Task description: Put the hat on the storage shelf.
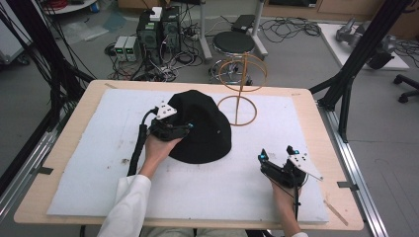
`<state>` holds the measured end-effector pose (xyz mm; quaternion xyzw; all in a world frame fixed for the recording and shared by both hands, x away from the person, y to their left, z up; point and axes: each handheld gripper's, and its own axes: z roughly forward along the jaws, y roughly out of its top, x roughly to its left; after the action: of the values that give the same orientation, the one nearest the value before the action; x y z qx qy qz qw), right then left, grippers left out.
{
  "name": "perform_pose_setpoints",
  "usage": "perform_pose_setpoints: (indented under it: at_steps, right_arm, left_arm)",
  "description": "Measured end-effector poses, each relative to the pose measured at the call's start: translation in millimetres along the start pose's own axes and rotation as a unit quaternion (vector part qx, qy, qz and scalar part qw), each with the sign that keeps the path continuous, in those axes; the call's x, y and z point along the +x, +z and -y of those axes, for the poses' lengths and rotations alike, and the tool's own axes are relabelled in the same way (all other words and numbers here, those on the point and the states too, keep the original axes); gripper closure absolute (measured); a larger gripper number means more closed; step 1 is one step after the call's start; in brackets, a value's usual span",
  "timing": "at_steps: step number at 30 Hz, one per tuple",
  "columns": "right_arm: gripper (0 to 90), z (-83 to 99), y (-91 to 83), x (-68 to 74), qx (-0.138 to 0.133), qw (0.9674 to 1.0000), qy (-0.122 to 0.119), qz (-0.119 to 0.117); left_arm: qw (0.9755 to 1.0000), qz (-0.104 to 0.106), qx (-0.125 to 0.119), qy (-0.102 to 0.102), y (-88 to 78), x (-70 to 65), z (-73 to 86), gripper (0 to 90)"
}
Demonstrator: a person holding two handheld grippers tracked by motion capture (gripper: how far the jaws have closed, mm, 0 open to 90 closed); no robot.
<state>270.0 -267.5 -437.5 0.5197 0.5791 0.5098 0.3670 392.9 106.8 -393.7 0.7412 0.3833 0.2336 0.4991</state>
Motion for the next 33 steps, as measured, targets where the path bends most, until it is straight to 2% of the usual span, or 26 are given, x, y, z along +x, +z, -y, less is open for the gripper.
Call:
perform_pose_setpoints:
  at_steps: [3, 4, 5, 6, 7, 8, 9, 10, 15, 29, 33]
  right_arm:
    - [6.6, -0.1, 0.1, -0.4, -0.002, 1.0000, -0.003, 0.000]
    - [6.6, -0.1, 0.2, -0.8, -0.003, 1.0000, -0.004, 0.000]
    - [6.6, 0.0, 0.1, -0.2, 0.000, 1.0000, 0.000, -0.001]
    - [6.6, 0.0, 0.1, -0.2, 0.000, 1.0000, 0.000, -0.001]
    - [6.6, 0.0, 0.6, -0.6, 0.000, 1.0000, -0.002, -0.001]
    - [6.6, 0.1, 0.7, -0.6, 0.000, 1.0000, -0.003, -0.001]
    - [6.6, 0.1, 0.8, -0.7, 0.000, 1.0000, -0.004, -0.001]
    - [6.6, 0.1, 0.7, -0.5, -0.001, 1.0000, -0.004, -0.001]
    - [6.6, -0.1, 0.0, -1.2, -0.003, 1.0000, -0.003, 0.001]
    - [6.6, -0.4, -1.0, -5.0, -0.003, 1.0000, 0.005, 0.005]
    - [6.6, -0.5, -1.6, -5.2, -0.006, 0.9999, 0.007, 0.006]
  left_arm:
    - [1.0000, -0.002, 0.001, -0.001, 1.2, 0.6, 0.7, 42.2]
    - [1.0000, -0.007, 0.001, 0.001, 1.0, 0.6, 0.6, 48.9]
    - [0.9999, -0.010, 0.000, 0.007, 0.6, 0.1, 0.5, 57.5]
    - [0.9998, -0.007, -0.006, 0.018, 0.1, -1.3, 0.4, 57.5]
    - [0.9993, -0.010, -0.010, 0.036, -0.8, -4.3, -0.2, 67.1]
    - [0.9984, -0.014, -0.013, 0.053, -1.3, -7.7, -0.7, 72.6]
    - [0.9979, -0.018, -0.014, 0.061, -1.4, -10.2, -1.1, 80.3]
    - [0.9978, -0.021, -0.014, 0.061, -1.0, -11.2, -1.2, 83.5]
    - [0.9992, -0.006, -0.011, 0.037, 0.0, -5.6, -0.4, 85.6]
    - [0.9995, -0.001, -0.015, 0.028, -1.8, -3.4, -1.0, 85.9]
    - [0.9996, 0.009, -0.017, 0.022, -4.4, 0.3, -1.6, 85.9]
